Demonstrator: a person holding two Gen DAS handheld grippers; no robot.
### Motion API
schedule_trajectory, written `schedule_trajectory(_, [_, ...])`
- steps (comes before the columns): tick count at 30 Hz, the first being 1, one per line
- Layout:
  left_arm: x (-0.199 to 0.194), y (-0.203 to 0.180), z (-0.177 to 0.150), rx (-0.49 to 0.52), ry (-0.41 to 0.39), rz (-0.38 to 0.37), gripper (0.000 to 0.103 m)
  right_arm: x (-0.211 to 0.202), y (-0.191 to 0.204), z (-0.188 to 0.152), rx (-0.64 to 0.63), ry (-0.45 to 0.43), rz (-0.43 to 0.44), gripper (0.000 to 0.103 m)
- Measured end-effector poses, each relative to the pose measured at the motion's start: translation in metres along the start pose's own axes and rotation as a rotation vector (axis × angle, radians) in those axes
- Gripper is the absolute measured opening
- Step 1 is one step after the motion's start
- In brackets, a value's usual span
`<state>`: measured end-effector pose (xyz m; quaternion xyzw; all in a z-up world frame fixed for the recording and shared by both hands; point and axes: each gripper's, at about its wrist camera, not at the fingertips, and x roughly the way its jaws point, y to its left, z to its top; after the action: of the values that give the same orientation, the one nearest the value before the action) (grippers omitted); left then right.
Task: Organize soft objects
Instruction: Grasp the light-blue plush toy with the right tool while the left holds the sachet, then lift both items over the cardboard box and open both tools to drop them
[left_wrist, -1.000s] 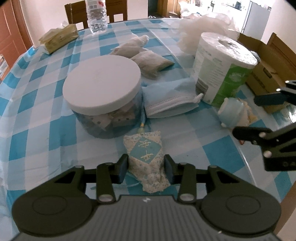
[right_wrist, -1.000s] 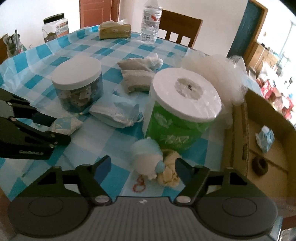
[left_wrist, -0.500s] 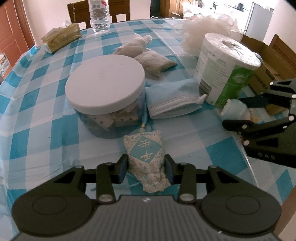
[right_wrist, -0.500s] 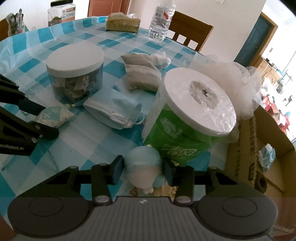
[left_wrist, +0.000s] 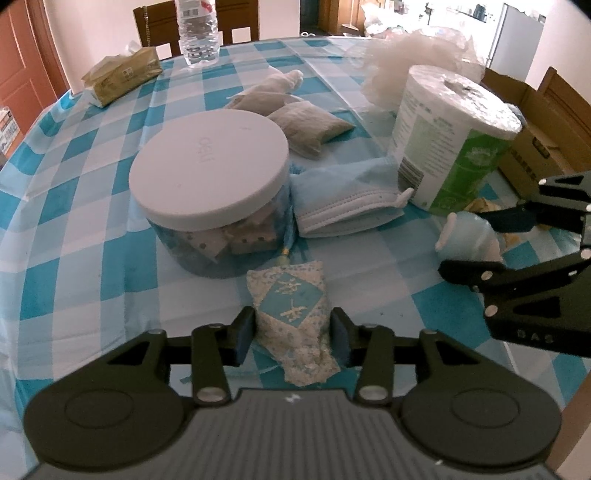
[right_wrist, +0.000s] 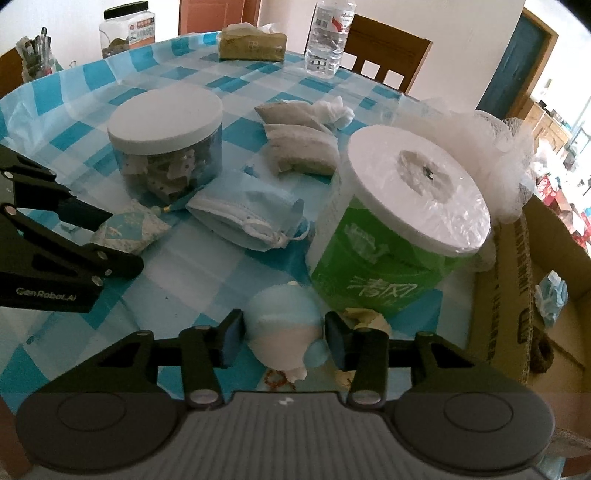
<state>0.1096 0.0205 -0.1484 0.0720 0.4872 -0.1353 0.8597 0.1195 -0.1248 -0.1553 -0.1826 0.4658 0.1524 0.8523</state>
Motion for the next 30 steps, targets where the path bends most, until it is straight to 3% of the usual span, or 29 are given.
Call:
schedule_trajectory(7, [-0.001, 0.001, -0.001, -0.003, -0.005, -0.009, 0.032, -0.004, 0.002, -0.003, 0.007, 0.005, 0.003, 0.051])
schedule_trajectory(17, [-0.021, 0.002, -0.004, 0.097, 0.005, -0.048, 0.03, -0.021, -0.006, -0.011, 0.06, 0.035, 0.076, 0.051])
schedule_trajectory(25, [-0.044, -0.005, -0.012, 0.204, 0.1, -0.148, 0.028, -0.039, -0.016, -0.028, 0.109, 0.076, 0.134, 0.051])
schedule_trajectory(30, [-0.058, -0.021, -0.011, 0.277, 0.125, -0.204, 0.027, -0.051, -0.029, -0.043, 0.148, 0.082, 0.115, 0.051])
